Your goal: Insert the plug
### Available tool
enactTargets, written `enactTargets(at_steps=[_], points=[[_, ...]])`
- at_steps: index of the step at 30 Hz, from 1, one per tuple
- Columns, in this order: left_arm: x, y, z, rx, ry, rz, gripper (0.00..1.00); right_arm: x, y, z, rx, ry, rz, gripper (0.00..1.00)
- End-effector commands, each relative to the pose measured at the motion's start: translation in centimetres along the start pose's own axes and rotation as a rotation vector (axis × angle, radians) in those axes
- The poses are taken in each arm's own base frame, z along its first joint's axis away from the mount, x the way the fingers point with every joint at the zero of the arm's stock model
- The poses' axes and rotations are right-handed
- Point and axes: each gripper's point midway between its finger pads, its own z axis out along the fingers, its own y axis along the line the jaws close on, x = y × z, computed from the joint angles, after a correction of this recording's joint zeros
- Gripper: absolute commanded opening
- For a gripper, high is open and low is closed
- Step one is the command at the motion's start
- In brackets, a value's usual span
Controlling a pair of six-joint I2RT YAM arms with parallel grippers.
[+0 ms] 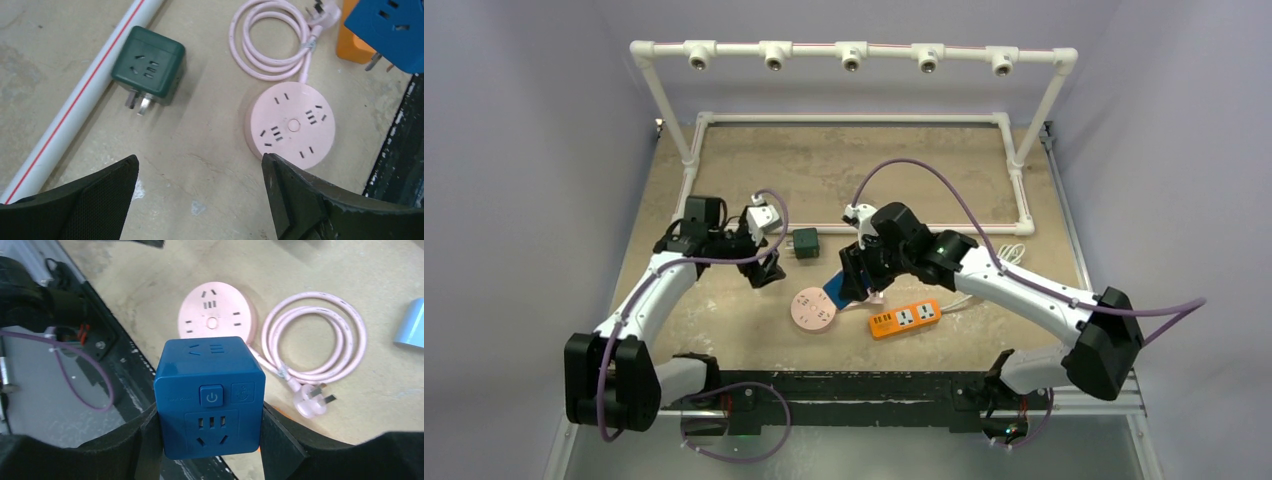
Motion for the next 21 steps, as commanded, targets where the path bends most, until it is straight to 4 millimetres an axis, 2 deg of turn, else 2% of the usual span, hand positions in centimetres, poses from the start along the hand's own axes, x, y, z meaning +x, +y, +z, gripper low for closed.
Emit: enactTargets(at_steps=[1, 4, 11, 16, 21], points=[[-1.7, 3.1, -0.7, -0.129, 0.030, -0.093, 0.93, -2.0, -0.1, 0.0, 0.078, -0.017, -0.062, 0.00], [-1.6, 4.7, -0.9, -0.195, 0.065, -0.177, 0.93, -1.8, 0.5, 1.1, 0.122, 0.010, -0.102, 0.00], [1.6, 6.8, -1.4, -0.227, 0.195, -0.373, 0.94, -0.7, 2.2, 3.9, 0.158, 0.054, -0.167, 0.00], [3.1, 8.0, -2.1, -0.278, 0.255, -0.403, 0.94, -1.1, 1.8, 4.6, 0.180, 0.042, -0.198, 0.00], [4.0, 8.1, -2.6, -0.320, 0.281, -0.398, 0.94, -0.9, 1.4, 5.5, 0.199, 0.066, -0.244, 0.00]])
